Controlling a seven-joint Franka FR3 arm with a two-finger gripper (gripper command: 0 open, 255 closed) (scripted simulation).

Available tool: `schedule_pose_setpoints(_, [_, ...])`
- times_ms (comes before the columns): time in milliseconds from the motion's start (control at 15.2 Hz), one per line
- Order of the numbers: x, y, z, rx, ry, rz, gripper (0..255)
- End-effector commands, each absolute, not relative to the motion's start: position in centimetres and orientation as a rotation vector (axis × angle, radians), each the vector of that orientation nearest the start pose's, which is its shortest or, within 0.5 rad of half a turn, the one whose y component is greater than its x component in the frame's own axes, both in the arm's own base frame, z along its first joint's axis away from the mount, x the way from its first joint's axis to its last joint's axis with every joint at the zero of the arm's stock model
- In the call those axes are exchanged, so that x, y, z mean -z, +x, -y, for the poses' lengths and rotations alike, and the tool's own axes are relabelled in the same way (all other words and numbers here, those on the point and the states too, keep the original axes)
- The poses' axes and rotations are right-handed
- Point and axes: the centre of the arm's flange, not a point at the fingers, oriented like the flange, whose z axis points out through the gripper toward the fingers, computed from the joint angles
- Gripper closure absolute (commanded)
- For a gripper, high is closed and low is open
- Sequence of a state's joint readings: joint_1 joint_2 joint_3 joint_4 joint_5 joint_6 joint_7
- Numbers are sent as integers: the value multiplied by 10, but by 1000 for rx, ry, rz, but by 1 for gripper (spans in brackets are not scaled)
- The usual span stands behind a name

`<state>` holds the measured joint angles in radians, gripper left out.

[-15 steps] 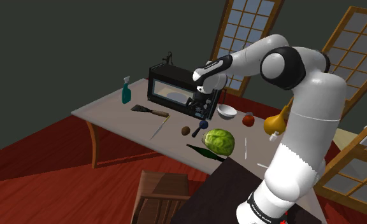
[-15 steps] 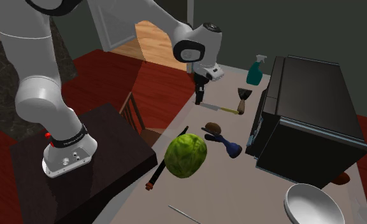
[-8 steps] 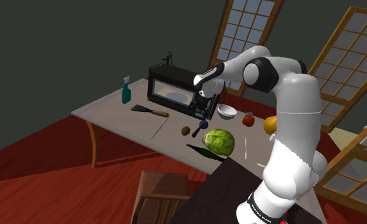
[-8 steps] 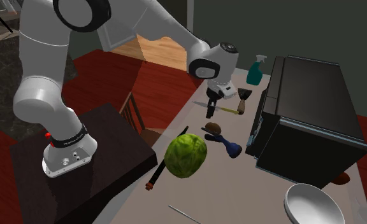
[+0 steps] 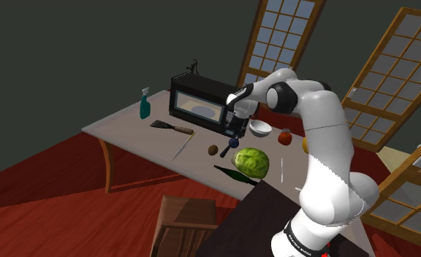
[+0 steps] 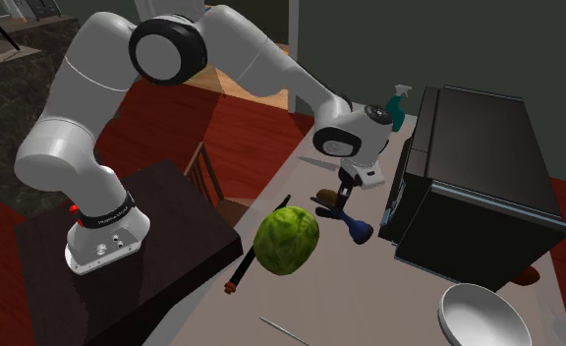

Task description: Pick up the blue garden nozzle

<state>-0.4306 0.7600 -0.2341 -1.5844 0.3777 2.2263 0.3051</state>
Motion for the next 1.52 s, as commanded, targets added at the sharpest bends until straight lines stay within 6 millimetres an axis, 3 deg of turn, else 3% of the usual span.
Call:
schedule_pose_setpoints(0, [-174,559,419,-97,-2466,-1712,0])
schedule_pose_setpoints(198, [-155,555,443,-101,-2414,-1788,0])
schedule_pose_setpoints(660, [-115,555,443,-101,-2414,-1788,0])
schedule_pose_setpoints(792, [-115,555,443,-101,-2414,-1788,0])
schedule_pose_setpoints(858, [-115,555,443,-101,-2414,-1788,255])
schedule_pose_setpoints(1452, [-115,555,443,-101,-2414,-1788,255])
